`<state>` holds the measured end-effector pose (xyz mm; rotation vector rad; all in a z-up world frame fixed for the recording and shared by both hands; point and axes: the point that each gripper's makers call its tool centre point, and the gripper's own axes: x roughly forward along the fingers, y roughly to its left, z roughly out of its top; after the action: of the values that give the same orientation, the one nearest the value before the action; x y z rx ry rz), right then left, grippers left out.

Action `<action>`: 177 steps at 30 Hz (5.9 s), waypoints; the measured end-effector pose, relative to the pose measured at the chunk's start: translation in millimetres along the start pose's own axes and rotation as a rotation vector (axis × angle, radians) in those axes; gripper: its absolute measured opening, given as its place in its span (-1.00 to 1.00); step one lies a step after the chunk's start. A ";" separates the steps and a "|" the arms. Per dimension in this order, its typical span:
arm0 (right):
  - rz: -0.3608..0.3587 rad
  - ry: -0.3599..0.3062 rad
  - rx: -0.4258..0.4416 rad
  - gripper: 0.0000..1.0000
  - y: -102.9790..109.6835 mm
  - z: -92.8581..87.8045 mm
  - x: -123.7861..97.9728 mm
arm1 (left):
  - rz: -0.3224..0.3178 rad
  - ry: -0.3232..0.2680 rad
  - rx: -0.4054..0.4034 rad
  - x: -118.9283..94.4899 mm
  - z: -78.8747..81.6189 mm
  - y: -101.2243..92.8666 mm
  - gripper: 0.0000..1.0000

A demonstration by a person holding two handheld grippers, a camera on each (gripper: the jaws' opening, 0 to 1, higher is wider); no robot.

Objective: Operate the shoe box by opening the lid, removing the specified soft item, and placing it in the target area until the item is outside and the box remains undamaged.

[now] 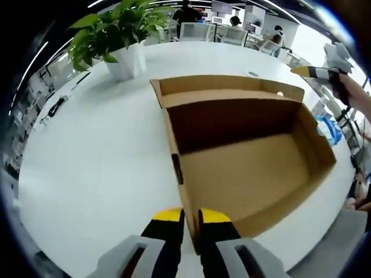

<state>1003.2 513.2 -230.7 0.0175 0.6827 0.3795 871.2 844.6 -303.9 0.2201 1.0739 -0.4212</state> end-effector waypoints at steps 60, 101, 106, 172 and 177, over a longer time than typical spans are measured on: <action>-0.139 0.079 0.109 -0.99 -18.6 6.3 34.8 | 0.058 -0.031 -0.073 1.6 3.7 0.3 -0.89; -0.114 -0.474 -0.077 -1.00 27.0 62.7 -56.4 | 0.093 -0.041 -0.149 -6.7 1.1 -6.0 -0.92; -0.102 -0.487 -0.095 -1.00 35.0 58.8 -65.0 | 0.096 -0.043 -0.159 -6.1 1.3 -5.3 -0.92; -0.092 -0.451 -0.238 -1.00 98.7 -40.1 -143.2 | 0.156 -0.141 -0.178 -6.9 3.0 -4.3 -0.92; -0.104 -0.429 -0.249 -1.00 104.2 -55.2 -144.1 | 0.149 -0.159 -0.148 -7.4 5.9 -4.4 -0.90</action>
<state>831.6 554.3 -171.0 -0.1689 0.2089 0.3439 871.0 840.1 -294.5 0.1313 0.9214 -0.2204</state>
